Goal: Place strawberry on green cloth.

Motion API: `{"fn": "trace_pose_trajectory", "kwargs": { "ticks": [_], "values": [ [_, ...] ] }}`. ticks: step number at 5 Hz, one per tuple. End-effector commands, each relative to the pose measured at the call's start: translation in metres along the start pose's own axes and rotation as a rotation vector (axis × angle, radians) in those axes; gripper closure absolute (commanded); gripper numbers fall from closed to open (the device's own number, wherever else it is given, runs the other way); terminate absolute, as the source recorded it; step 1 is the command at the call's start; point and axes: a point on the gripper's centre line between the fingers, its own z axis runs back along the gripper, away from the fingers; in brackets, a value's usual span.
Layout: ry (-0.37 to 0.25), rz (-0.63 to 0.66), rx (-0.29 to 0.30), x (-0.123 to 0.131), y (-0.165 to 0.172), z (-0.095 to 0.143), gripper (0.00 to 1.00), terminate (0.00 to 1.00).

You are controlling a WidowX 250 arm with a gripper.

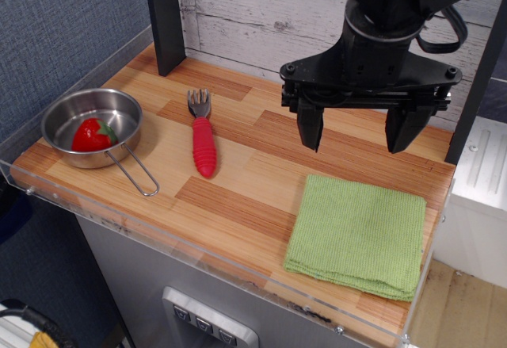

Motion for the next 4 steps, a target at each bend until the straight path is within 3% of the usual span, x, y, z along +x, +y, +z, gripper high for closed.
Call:
{"fn": "trace_pose_trajectory", "kwargs": {
  "ticks": [1,2,4],
  "values": [
    [0.0,0.0,0.0,0.0,0.0,0.0,0.0,0.0],
    [0.003,0.122,0.05,0.007,0.028,-0.004,0.0,0.0],
    [-0.027,0.5,0.106,0.029,0.097,-0.001,0.0,0.0]
  ]
}}
